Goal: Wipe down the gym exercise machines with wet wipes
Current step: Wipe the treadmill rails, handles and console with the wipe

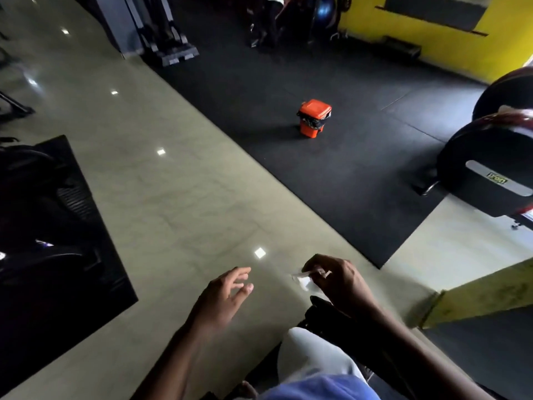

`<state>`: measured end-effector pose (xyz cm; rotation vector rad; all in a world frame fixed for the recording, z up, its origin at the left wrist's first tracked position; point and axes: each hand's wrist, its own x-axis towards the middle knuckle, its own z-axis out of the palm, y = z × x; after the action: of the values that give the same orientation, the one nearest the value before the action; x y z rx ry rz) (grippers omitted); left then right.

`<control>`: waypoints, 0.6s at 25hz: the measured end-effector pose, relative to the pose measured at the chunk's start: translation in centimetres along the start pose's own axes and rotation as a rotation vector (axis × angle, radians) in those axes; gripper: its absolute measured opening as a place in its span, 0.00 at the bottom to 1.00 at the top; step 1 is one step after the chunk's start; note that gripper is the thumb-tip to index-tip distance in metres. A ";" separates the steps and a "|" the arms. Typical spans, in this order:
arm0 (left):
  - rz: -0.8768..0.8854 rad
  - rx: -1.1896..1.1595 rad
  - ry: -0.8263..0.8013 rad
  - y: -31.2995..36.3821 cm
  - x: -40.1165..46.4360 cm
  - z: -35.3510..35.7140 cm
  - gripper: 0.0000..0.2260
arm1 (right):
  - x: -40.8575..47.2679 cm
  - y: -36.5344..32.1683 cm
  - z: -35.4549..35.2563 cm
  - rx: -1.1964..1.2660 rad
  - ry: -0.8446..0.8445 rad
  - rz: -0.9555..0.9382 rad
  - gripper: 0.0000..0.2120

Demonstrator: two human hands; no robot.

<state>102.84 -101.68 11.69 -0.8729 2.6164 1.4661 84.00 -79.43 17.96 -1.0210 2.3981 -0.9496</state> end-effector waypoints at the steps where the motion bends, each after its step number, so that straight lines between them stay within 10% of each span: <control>1: 0.007 0.000 0.003 0.2 1.1 -0.9 0.19 | 0.8 0.3 0.2 0.000 0.000 0.007 0.13; 15: 0.184 0.114 -0.106 -0.1 45.2 -5.1 0.21 | 31.7 16.8 0.7 0.204 0.296 0.144 0.04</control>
<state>66.03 -126.54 1.96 -0.5416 2.7304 1.3407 54.83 -94.48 3.50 -0.6626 2.4989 -1.3381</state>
